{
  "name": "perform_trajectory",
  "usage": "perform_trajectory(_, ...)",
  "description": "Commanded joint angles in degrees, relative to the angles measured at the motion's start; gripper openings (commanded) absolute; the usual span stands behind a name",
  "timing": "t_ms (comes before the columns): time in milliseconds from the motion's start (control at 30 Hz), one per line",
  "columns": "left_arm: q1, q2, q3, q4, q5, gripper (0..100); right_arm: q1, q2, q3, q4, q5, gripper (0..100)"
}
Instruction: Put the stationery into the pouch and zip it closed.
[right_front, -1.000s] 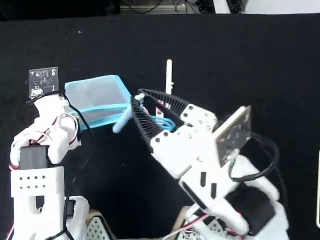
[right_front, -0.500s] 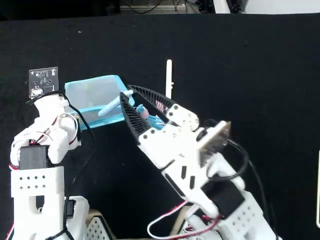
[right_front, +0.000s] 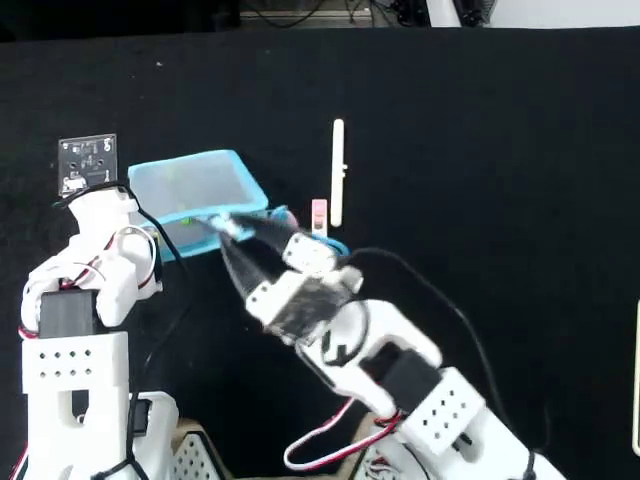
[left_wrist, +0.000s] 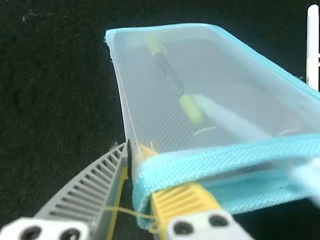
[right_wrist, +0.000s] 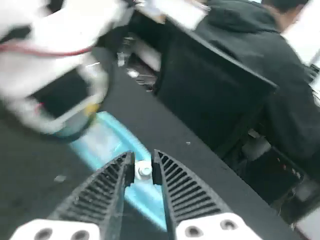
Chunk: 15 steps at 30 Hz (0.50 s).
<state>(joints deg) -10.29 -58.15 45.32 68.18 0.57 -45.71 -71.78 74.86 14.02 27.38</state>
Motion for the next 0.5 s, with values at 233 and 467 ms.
perform_trajectory(233,0.4,-0.6,-1.0,-0.1,0.6,3,-5.1,-0.7,1.4,-0.6,5.1,6.2)
perform_trajectory(467,0.4,-0.6,-1.0,-0.1,0.6,3,-5.1,-0.7,-12.4,17.8,0.1,11.7)
